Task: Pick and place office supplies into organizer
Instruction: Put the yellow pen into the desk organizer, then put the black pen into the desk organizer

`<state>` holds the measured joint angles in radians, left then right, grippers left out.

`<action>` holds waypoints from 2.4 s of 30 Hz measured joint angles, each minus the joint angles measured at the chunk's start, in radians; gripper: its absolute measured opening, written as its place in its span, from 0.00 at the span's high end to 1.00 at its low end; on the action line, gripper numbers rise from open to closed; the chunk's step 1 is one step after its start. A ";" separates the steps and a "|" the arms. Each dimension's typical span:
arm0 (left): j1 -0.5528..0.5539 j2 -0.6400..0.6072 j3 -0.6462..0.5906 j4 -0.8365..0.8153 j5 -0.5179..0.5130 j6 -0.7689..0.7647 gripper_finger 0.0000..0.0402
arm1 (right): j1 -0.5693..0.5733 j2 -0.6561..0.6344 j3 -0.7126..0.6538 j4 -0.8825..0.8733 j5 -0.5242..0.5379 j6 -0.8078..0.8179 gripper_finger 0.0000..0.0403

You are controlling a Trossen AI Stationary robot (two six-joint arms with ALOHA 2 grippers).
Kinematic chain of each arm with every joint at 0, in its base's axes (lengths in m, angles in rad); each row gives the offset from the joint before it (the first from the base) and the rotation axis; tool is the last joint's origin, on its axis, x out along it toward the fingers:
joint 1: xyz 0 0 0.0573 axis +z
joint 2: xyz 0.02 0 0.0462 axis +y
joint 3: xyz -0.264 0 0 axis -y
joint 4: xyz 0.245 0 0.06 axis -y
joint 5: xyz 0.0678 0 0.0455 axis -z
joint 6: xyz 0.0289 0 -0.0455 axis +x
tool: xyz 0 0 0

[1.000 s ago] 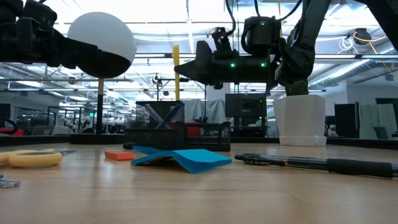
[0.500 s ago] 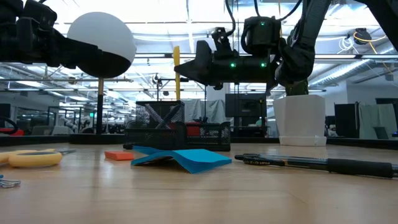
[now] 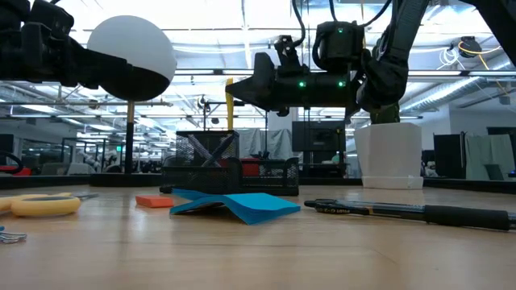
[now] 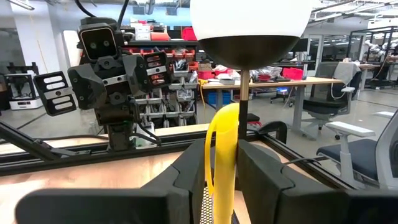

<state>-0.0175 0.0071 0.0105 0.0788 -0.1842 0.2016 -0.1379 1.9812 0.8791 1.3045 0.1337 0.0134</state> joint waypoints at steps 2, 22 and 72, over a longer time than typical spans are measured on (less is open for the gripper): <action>0.000 0.000 0.000 0.000 0.000 0.000 0.62 | 0.000 0.000 0.000 0.000 0.000 0.000 0.79; 0.000 0.000 0.000 0.000 0.000 0.000 0.62 | 0.022 -0.008 0.000 -0.057 -0.005 -0.001 0.77; 0.000 0.000 0.000 0.000 0.000 0.000 0.62 | 0.376 -0.331 0.429 -1.827 0.335 0.432 0.77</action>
<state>-0.0175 0.0074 0.0105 0.0786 -0.1841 0.2016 0.2385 1.6503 1.3079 -0.5223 0.4684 0.4452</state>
